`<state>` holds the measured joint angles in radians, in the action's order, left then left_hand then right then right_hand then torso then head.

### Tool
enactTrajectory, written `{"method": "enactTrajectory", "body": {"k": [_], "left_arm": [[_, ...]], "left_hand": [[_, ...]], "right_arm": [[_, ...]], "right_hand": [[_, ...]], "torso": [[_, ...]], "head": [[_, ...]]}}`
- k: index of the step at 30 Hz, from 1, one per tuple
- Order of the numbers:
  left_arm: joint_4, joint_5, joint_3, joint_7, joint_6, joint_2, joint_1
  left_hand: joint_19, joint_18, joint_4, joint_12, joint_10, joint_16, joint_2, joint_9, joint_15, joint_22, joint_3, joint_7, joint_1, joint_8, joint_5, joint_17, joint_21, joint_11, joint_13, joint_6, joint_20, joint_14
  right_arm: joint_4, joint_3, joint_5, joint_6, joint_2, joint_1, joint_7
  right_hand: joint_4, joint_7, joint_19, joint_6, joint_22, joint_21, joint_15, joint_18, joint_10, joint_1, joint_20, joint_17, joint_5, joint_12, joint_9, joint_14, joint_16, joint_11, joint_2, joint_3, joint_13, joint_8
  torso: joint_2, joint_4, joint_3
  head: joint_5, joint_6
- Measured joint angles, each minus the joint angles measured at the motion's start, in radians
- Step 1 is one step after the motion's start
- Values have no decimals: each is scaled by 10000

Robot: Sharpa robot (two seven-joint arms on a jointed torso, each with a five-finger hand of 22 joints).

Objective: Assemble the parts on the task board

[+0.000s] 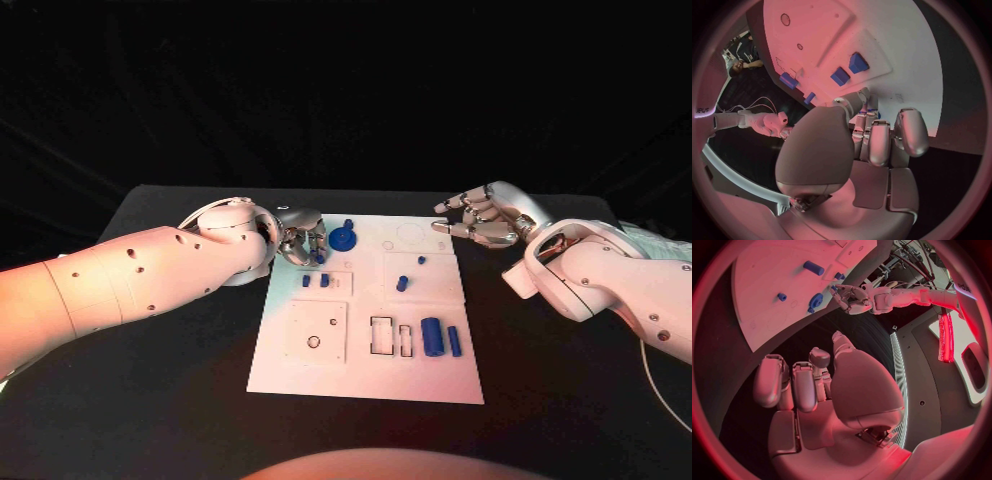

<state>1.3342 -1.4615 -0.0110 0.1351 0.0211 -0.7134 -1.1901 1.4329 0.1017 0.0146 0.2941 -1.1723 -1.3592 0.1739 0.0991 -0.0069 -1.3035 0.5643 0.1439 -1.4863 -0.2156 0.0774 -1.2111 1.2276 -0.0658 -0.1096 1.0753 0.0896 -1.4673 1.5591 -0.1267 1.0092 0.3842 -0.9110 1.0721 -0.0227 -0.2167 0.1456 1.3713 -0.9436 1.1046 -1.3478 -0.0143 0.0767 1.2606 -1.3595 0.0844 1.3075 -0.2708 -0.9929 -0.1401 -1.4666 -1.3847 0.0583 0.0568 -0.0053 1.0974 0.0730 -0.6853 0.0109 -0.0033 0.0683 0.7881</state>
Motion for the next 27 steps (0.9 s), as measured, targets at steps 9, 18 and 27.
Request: {"method": "enactTrajectory", "body": {"k": [9, 18, 27], "left_arm": [[-42, -40, -11, 57, -47, 15, 14], [-101, 77, -14, 194, -180, 15, 16], [-115, 267, -5, 295, -195, -103, 8]], "left_hand": [[-40, 0, 25, -421, 317, 0, 164, -154, 1, 41, -107, 167, 375, 416, 1, 93, -64, -192, 99, -369, 39, 1], [-153, 0, 152, -925, 654, 0, 350, -343, 143, 272, -234, 307, 647, 926, 0, 256, -400, -363, 339, -1164, 152, -3], [-203, -1, 196, -1026, 700, 0, 394, -342, 143, 362, -277, 304, 686, 1026, 0, 313, -543, -409, 383, -1308, 202, -3]], "right_arm": [[-2, 0, 0, -3, 6, 0, -1], [-7, 0, 0, -4, 0, 0, -1], [-28, 0, 1, -14, -17, 0, 7]], "right_hand": [[0, 0, 0, 0, 0, 0, 0, 0, 0, 0, 0, 0, 0, 0, 1, 0, 0, 0, 0, 0, 8, 0], [0, 0, 0, 0, 0, 0, 0, 0, 0, 0, 0, -1, 0, 0, 3, 0, 0, 0, 0, 0, 7, 0], [0, 13, 0, -42, -30, 41, 0, 0, -49, -3, 0, -1, 0, 192, -7, 0, 0, -5, -3, 0, -176, 0]], "torso": [[0, 1, -1], [0, 0, 1], [0, 3, 2]], "head": [[6, 0], [-8, -6], [-18, 2]]}}
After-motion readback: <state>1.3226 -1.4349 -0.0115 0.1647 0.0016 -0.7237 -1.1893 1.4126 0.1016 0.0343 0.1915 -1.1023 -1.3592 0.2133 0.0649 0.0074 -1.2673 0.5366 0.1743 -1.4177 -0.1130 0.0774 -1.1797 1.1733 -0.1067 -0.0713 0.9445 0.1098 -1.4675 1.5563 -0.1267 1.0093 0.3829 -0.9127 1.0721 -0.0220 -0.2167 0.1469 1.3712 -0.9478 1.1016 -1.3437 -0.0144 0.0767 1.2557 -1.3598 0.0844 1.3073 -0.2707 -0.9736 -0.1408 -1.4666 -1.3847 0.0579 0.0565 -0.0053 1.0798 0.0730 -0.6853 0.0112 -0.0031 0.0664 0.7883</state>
